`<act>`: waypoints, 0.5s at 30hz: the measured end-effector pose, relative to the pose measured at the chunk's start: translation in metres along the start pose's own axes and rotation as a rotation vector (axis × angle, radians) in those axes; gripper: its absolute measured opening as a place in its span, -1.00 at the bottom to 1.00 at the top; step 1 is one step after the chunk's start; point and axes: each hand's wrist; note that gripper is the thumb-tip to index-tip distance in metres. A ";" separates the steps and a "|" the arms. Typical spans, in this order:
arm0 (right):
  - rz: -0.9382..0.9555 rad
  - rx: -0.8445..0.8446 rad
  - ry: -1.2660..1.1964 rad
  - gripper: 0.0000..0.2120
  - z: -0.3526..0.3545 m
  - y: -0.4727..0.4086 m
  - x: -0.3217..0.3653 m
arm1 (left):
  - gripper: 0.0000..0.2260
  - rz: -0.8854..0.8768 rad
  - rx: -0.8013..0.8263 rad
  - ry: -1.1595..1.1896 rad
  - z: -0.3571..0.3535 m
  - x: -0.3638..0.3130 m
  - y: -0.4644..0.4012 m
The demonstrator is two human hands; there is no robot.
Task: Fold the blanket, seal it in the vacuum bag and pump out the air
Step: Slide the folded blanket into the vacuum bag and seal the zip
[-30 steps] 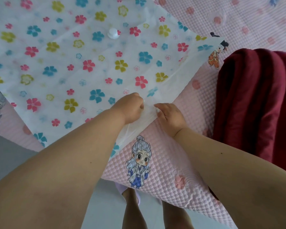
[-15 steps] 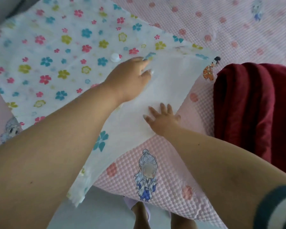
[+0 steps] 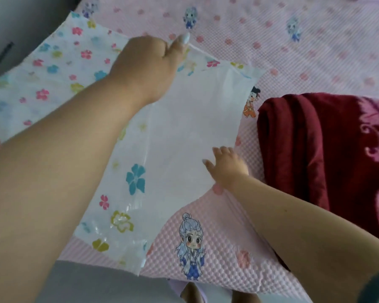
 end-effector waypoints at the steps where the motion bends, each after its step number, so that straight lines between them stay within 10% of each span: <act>1: -0.037 -0.138 -0.058 -0.47 -0.002 0.006 -0.008 | -0.43 -0.012 0.017 0.008 -0.002 -0.005 0.000; 7: -0.077 -0.339 -0.178 -0.55 0.024 0.062 -0.062 | -0.48 -0.021 0.124 0.055 -0.028 -0.033 0.001; 15: 0.302 -0.085 0.059 -0.22 0.061 0.093 -0.153 | -0.53 -0.015 0.174 0.089 -0.065 -0.039 0.007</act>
Point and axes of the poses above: each hand's wrist, its own y-axis away from the middle knuckle, its own z-axis out of the back of the hand, x = y × z, and after that the axes turned 3 degrees about y, right-handed
